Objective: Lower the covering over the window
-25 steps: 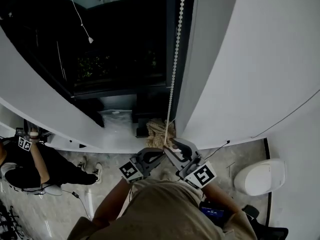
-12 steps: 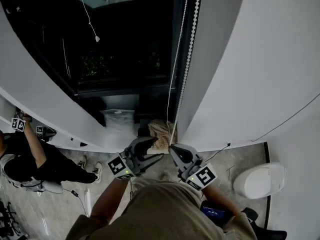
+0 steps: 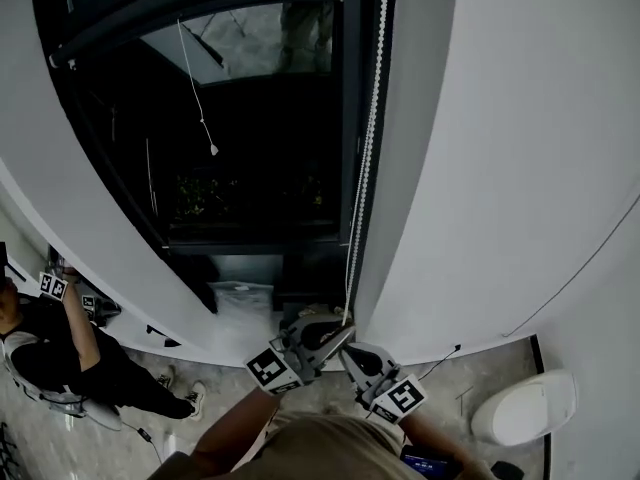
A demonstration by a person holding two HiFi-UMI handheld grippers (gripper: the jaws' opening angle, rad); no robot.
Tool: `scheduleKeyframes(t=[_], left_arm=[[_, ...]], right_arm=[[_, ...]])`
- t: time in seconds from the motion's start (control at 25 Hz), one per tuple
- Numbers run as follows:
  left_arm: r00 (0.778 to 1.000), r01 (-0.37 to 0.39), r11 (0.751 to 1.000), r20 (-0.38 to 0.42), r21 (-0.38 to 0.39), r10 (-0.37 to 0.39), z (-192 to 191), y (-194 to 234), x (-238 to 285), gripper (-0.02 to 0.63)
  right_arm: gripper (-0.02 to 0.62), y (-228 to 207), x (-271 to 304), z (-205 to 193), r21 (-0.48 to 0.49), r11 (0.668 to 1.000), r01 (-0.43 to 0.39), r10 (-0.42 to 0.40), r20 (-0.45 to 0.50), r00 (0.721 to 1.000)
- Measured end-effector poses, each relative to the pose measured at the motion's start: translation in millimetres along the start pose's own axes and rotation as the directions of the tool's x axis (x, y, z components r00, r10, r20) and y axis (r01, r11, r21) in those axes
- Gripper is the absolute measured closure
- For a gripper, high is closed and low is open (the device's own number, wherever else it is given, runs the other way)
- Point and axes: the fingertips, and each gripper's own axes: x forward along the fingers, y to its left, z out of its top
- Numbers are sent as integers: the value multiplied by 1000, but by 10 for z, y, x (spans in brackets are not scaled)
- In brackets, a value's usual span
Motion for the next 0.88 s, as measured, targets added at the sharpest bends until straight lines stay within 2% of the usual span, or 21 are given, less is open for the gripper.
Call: scheduleKeyframes(t=[0.2,0.32,0.4,0.48,0.52,0.64,0.72,0.76,0.8,0.88], left_arm=[[998,-37,999,56,37,35,-15,112,3,581],[994,-97,994,47,51,94,-102,169,-95,581],[990,-139,989,27,51,138,-126,208,-178,583],[986,-165,984,15,72,165,-98,272,-222,582],[985,-175,981,13,83,175,-74,302,-226,583],[980,-196,974,-14,118,199,-121,377,-252,581],[979,-191,976,-55,109,198,-225,339,-273,580],[977,-195,976,-67,95,202,-259,309,-295,549],[975,-208,974,-65,86,214,-262,289,-323,482],[966,-250,965,-44,83,255,-213,316,-379,472]], right_arm=[[581,-82,66,83,-42,998,-36,38,55,998],[580,-97,14,90,-83,996,-31,37,67,997],[572,-124,-72,188,-74,997,-4,11,92,996],[503,-231,-138,350,-55,998,42,-34,134,990],[492,-292,-160,438,-54,996,65,-55,160,986],[488,-399,-190,665,-88,990,106,-85,215,973],[489,-439,-210,749,-112,986,123,-94,233,968],[489,-458,-224,784,-123,983,137,-104,244,964],[489,-479,-240,821,-138,978,156,-118,253,960],[489,-533,-256,906,-168,965,200,-152,260,953]])
